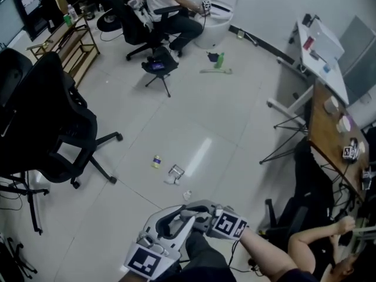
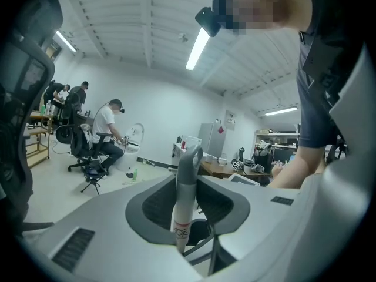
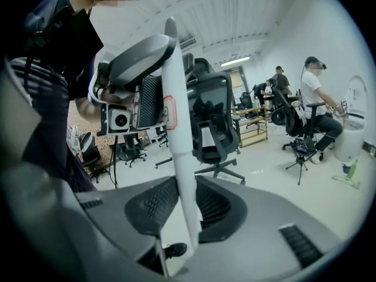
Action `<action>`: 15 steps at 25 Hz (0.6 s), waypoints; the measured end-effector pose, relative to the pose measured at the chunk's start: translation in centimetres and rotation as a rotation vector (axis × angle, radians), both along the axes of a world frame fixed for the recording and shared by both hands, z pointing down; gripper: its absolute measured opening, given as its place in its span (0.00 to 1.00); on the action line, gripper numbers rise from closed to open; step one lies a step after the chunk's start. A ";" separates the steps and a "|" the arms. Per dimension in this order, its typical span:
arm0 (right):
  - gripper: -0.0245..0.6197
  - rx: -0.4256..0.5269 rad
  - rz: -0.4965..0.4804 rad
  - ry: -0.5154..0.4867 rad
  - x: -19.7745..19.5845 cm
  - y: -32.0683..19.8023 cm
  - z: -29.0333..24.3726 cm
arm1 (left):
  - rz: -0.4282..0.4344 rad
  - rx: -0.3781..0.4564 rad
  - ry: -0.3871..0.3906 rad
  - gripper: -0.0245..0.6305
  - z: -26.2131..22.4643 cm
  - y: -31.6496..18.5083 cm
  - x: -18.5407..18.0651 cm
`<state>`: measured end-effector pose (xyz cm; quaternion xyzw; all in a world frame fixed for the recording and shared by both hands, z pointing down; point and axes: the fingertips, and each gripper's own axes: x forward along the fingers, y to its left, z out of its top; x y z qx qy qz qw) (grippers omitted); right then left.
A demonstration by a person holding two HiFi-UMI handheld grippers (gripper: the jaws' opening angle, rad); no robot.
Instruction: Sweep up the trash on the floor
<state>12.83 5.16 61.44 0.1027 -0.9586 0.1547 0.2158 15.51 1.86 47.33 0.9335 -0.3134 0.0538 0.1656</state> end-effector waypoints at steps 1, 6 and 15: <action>0.21 -0.006 -0.009 0.013 0.5 -0.2 0.8 | 0.003 -0.012 -0.002 0.20 0.8 -0.1 0.4; 0.21 -0.005 0.020 0.015 3.1 -3.2 3.3 | -0.018 -0.024 0.044 0.20 3.4 -2.5 2.4; 0.21 0.021 0.024 0.011 3.7 -8.0 5.0 | 0.011 0.031 -0.026 0.19 5.1 -7.7 4.0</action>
